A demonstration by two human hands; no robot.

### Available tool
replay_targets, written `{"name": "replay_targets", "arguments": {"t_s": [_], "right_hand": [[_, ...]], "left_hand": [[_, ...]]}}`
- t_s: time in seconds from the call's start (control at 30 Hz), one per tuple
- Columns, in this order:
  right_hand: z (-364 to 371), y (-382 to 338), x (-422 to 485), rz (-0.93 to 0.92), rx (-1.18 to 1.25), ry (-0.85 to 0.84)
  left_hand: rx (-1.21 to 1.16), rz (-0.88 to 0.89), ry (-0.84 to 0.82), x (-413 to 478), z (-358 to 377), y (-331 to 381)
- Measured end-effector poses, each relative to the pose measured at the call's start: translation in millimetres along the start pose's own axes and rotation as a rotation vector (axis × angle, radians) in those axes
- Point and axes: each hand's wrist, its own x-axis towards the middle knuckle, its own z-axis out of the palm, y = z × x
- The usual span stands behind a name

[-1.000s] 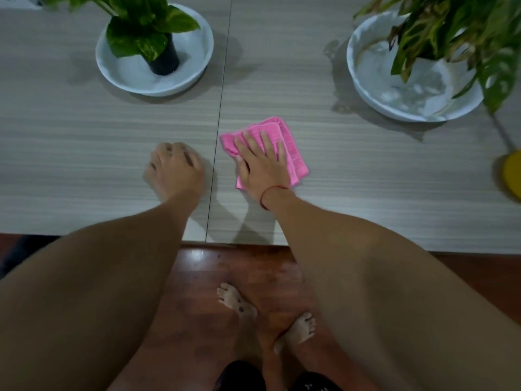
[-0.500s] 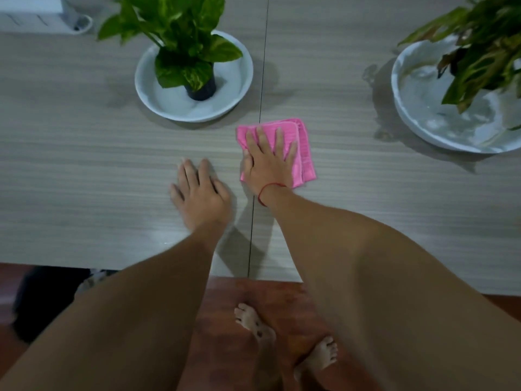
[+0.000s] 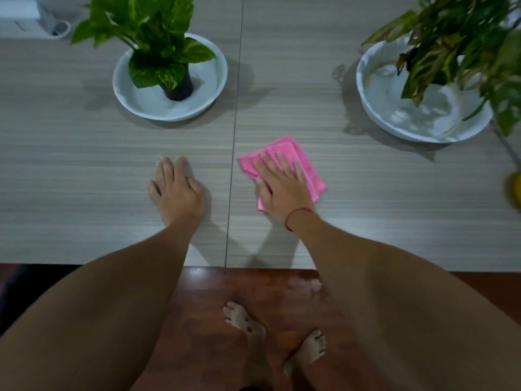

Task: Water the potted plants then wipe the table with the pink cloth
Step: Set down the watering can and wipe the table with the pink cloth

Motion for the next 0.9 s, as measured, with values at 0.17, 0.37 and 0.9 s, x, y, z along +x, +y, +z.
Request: {"name": "replay_targets", "arguments": {"t_s": [0.17,0.37,0.9], "right_hand": [[-5.3,9.4,-16.8,0.253,0.018,-0.029],[-36.2,18.8,-15.0,0.356,0.247,0.046],[-49.7,17.6,-28.5,0.875,0.721,0.106]], "left_hand": [[0.002,0.023,-0.034,1.0,0.7,-3.5],[0.027,0.009,-0.004,-7.3,-9.1,39.8],[-0.160,0.053,-0.491,-51.2,-0.2,150.6]]}}
